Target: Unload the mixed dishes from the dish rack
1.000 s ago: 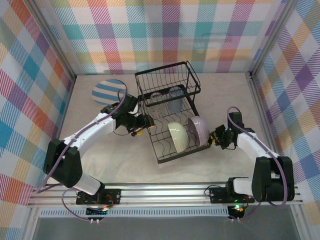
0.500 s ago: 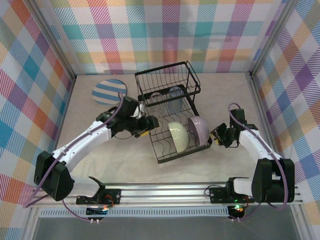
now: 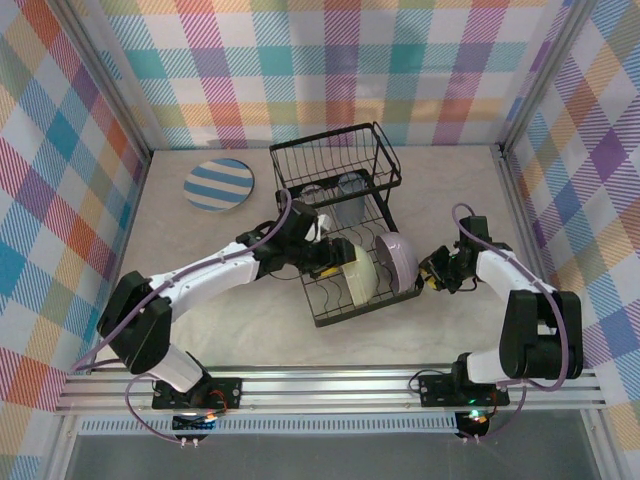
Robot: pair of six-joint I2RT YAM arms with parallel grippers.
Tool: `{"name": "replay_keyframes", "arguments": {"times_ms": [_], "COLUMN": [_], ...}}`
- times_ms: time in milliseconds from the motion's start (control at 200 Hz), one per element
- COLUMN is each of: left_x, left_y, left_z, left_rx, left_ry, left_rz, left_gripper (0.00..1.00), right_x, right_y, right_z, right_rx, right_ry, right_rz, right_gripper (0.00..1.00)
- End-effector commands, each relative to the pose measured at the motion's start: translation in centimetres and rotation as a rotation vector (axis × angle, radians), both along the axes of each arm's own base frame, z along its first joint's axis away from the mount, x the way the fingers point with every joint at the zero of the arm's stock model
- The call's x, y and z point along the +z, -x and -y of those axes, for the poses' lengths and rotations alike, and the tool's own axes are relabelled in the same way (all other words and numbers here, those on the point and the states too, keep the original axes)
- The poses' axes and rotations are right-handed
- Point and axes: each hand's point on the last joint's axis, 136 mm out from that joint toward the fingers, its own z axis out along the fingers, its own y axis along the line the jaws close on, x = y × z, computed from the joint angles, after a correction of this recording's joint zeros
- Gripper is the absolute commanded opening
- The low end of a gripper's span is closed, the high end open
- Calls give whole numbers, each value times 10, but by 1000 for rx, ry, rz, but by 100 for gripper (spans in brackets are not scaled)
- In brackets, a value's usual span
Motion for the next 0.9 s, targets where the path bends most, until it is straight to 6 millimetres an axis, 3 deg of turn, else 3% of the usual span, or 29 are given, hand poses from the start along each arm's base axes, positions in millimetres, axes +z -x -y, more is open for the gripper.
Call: {"name": "replay_keyframes", "arguments": {"times_ms": [0,250,820,895], "left_x": [5,1,-9,-11], "left_y": [-4,-1,12,12], "left_z": [18,23,8,7], "left_rx": [-12,16,97,103], "left_ry": [76,138,231,243], "left_rz": [8,-23,-47,-54], "left_gripper": [62,54,44,38], "right_x": [3,-2,-3,-2], "right_y": [1,4,4,4], "right_z": [-17,-20,-26,-26], "right_rx": [72,91,123,125], "right_ry": [-68,-91,-125,-125], "right_rz": [1,-12,-15,-11], "right_gripper": [31,31,29,28]}}
